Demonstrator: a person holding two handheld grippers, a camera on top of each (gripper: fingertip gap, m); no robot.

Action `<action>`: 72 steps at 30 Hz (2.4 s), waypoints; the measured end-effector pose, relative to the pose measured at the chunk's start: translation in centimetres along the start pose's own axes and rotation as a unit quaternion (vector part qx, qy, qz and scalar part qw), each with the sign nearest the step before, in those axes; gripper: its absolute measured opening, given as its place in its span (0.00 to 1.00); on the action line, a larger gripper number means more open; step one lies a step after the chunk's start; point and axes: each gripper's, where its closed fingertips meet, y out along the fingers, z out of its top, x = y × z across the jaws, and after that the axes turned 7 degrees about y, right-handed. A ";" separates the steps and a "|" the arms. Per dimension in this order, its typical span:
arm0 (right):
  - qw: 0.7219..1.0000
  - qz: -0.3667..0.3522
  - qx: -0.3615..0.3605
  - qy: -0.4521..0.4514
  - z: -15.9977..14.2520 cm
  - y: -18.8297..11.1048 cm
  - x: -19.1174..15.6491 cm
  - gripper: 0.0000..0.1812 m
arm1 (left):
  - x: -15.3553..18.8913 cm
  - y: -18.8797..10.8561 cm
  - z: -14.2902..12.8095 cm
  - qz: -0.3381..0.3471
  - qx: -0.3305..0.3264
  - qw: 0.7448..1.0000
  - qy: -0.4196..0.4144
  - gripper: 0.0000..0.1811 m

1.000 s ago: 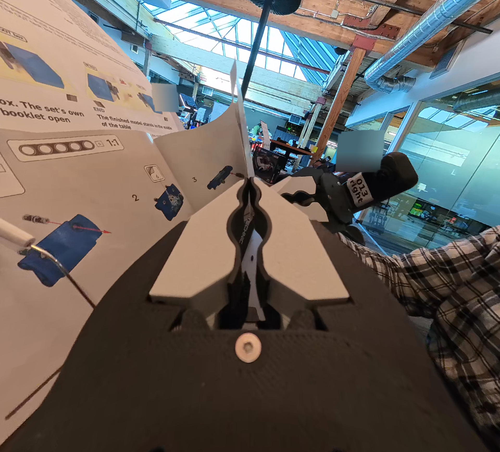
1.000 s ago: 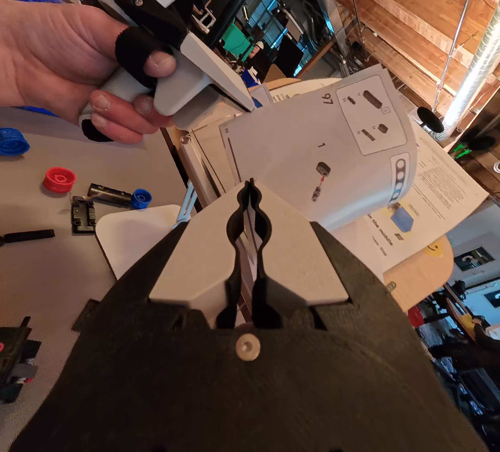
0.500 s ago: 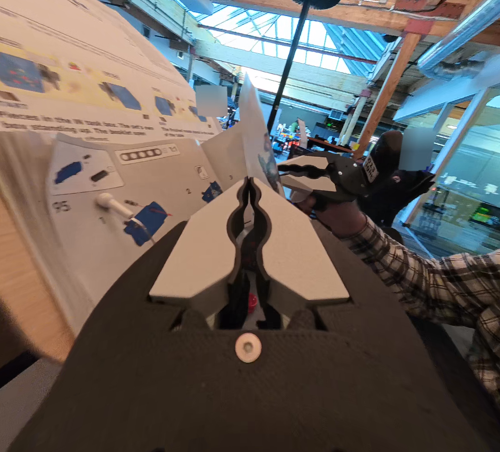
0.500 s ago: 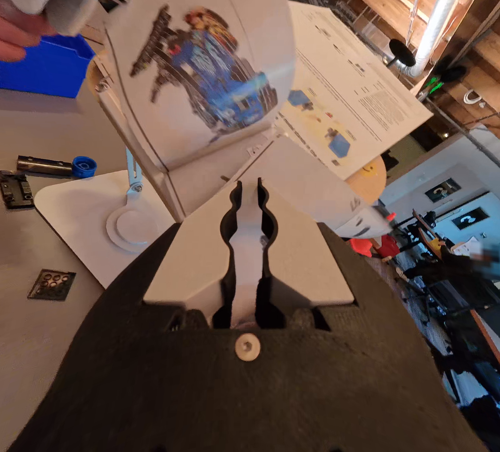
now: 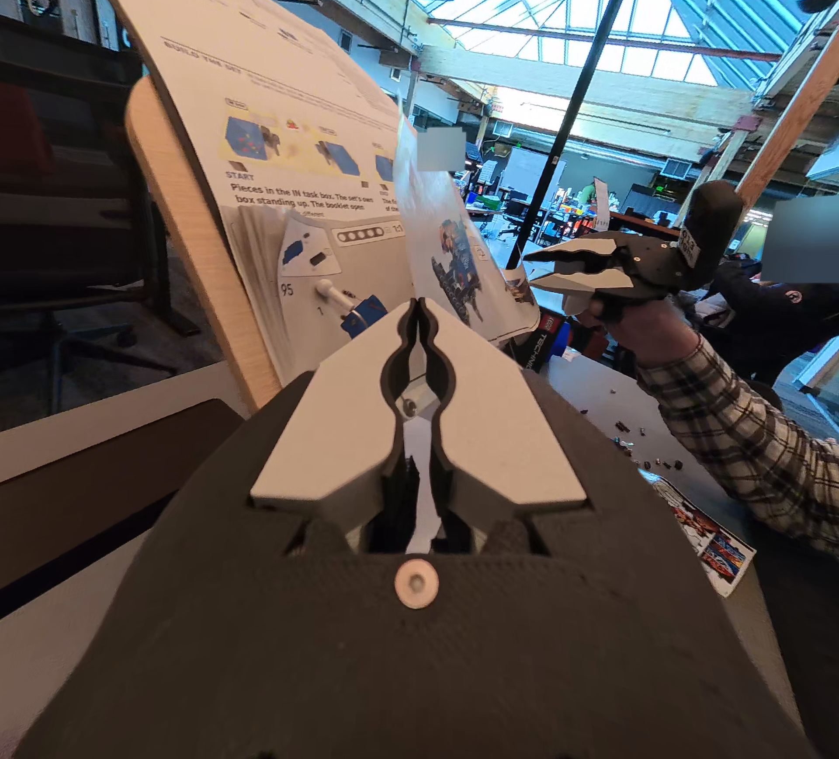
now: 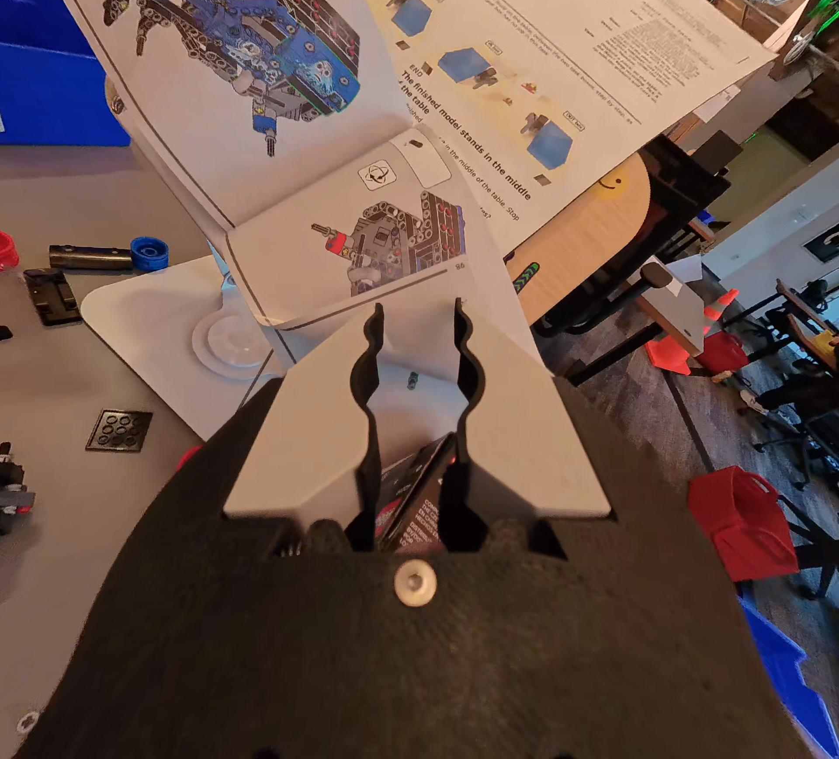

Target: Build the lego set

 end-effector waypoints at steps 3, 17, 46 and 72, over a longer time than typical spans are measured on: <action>1.000 0.007 -0.011 0.007 -0.5 0.0 0.1 0.17 | -0.4 -0.3 -0.3 0.010 -0.009 1.000 0.003 0.00; 0.998 0.025 -0.060 0.008 -2.0 -0.9 0.6 0.20 | -1.0 -0.6 -0.7 0.026 -0.023 0.999 0.008 0.00; 0.997 0.023 -0.080 -0.002 -2.4 -1.5 0.7 0.20 | -1.6 -0.7 -1.2 0.034 -0.031 0.999 0.006 0.00; 0.996 0.004 -0.086 -0.002 -2.3 -2.1 1.6 0.21 | -1.8 -0.7 -1.3 0.036 -0.033 0.999 0.005 0.00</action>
